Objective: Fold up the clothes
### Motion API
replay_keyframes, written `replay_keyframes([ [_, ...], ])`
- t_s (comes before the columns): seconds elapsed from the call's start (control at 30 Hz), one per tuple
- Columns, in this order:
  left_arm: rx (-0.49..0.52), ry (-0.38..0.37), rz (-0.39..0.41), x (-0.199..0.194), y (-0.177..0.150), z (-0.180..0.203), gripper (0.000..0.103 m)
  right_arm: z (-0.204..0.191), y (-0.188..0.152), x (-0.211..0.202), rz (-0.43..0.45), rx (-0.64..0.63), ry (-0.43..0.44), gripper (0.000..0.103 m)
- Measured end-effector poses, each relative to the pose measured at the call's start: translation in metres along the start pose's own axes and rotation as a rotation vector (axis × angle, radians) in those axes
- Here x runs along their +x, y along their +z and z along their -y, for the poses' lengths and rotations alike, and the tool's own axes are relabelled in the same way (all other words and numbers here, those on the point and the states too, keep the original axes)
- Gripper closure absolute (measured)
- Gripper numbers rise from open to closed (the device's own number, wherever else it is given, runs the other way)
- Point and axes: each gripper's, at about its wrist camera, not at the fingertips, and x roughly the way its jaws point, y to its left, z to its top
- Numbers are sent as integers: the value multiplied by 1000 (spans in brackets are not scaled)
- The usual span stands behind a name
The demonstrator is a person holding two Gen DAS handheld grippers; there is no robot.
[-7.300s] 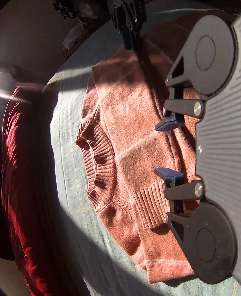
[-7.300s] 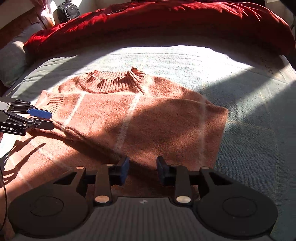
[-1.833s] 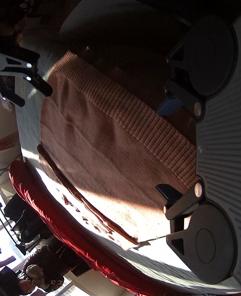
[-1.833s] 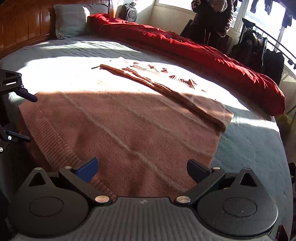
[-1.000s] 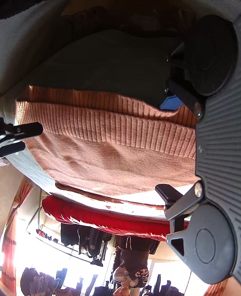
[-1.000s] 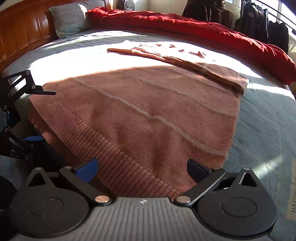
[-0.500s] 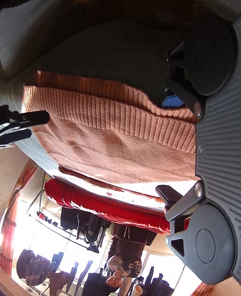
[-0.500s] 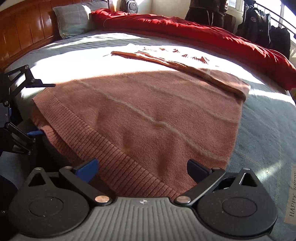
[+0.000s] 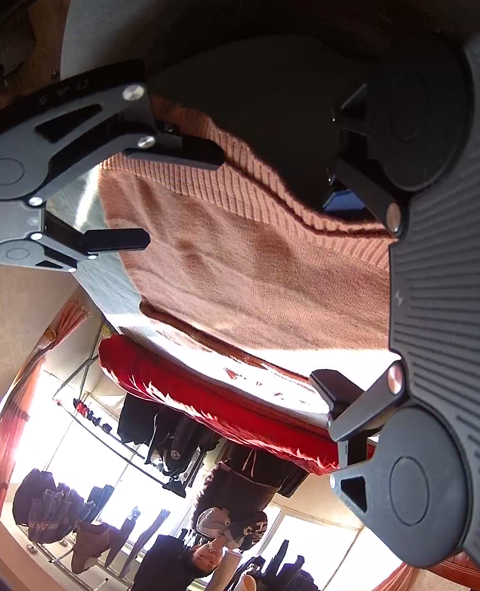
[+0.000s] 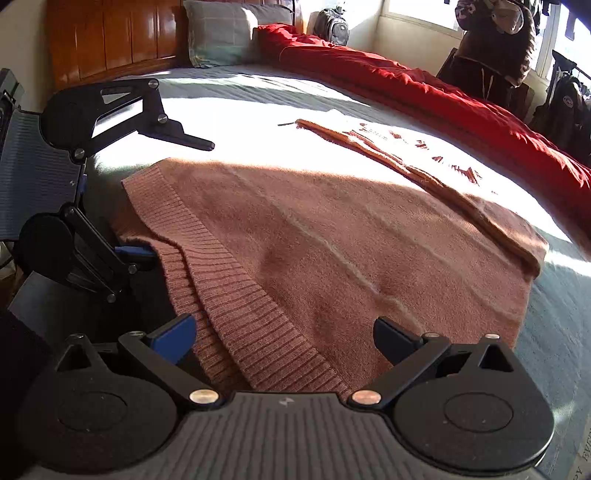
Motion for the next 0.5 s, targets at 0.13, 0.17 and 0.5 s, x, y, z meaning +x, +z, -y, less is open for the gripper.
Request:
replay_keyframes([
  [0.13, -14, -5, 1, 1, 0, -6, 18, -14, 0, 17, -26, -88, -76, 0],
  [0.17, -13, -6, 1, 1, 0, -6, 18, -17, 1, 21, -33, -110, -94, 0],
  [0.5, -72, -27, 2, -3, -8, -13, 18, -49, 0, 59, -95, -321, -284, 0],
])
